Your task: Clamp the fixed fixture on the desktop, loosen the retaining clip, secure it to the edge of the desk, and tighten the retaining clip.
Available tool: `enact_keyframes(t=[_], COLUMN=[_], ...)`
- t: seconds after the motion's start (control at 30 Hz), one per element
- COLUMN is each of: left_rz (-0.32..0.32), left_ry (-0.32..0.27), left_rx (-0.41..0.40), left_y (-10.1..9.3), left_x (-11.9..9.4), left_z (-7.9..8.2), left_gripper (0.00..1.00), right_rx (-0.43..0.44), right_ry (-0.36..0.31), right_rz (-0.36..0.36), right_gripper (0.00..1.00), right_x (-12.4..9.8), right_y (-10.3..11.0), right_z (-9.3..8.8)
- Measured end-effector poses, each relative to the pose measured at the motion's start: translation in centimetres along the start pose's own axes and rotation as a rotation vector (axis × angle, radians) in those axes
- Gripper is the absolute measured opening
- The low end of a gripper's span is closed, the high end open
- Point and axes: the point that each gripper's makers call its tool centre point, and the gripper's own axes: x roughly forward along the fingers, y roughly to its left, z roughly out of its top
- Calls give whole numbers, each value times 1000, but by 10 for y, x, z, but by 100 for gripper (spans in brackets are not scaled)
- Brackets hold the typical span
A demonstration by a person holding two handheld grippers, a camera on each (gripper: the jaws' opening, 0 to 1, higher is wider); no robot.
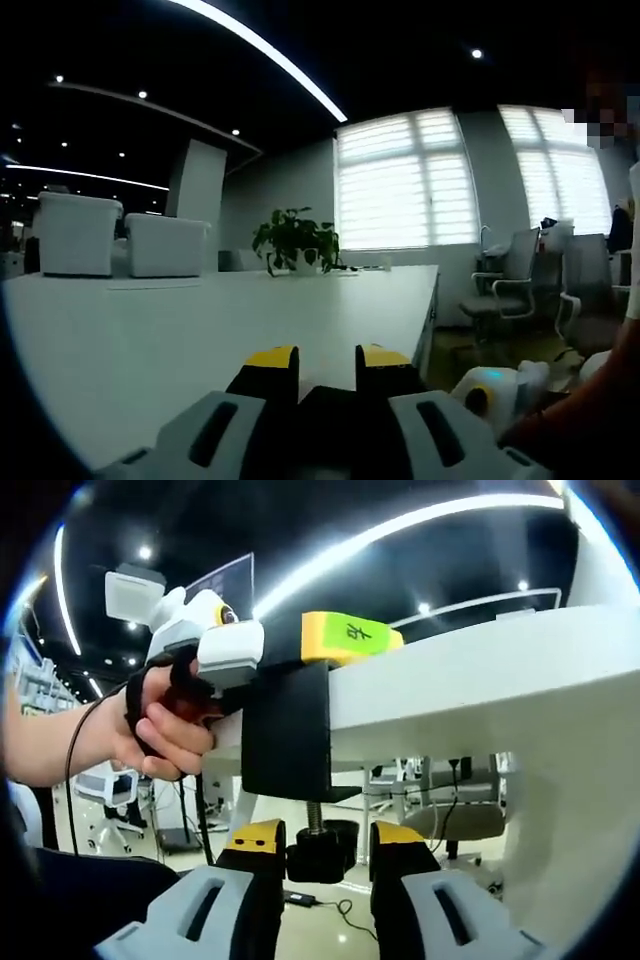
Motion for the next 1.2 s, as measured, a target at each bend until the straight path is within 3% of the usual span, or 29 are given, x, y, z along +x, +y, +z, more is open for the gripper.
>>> enact_keyframes(t=[0.07, 0.2, 0.47, 0.57, 0.63, 0.7, 0.77, 0.93, 1.0, 1.03, 1.2], left_rz=[0, -1, -2, -2, -2, -1, 0, 1, -1, -3, -7], left_ry=[0, -2, -4, -3, -3, -3, -3, -3, -2, -3, -6], left_rx=[0, 3, 4, 5, 6, 6, 5, 8, 7, 9, 16], left_y=[0, 1, 1, 2, 1, 1, 2, 2, 2, 1, 1], left_x=[0, 0, 0, 0, 0, 0, 0, 0, 0, 0, 1], left_z=[0, 0, 0, 0, 0, 0, 0, 0, 0, 0, 1], left_gripper=[23, 23, 23, 23, 23, 23, 23, 22, 22, 22, 22], right_rx=[63, 90, 36, -43, -121, -112, -82, -100, 10, 43, 30], right_ry=[-9, -21, -10, 10, 25, 41, 16, 54, 74, 64, 52], right_rz=[32, 78, 91, 35, -50, -150, -176, -203, -247, -237, -193], right_gripper=[28, 26, 30, 30, 31, 33, 28, 28, 25, 25, 24], right_x=[0, -2, -8, -10, -12, -13, -12, -5, -9, -7, -4], right_y=[2, 0, 1, 1, -2, -4, 5, 8, 0, -1, -3], right_z=[-2, -4, -3, -2, 1, -1, 2, -5, -11, -12, -10])
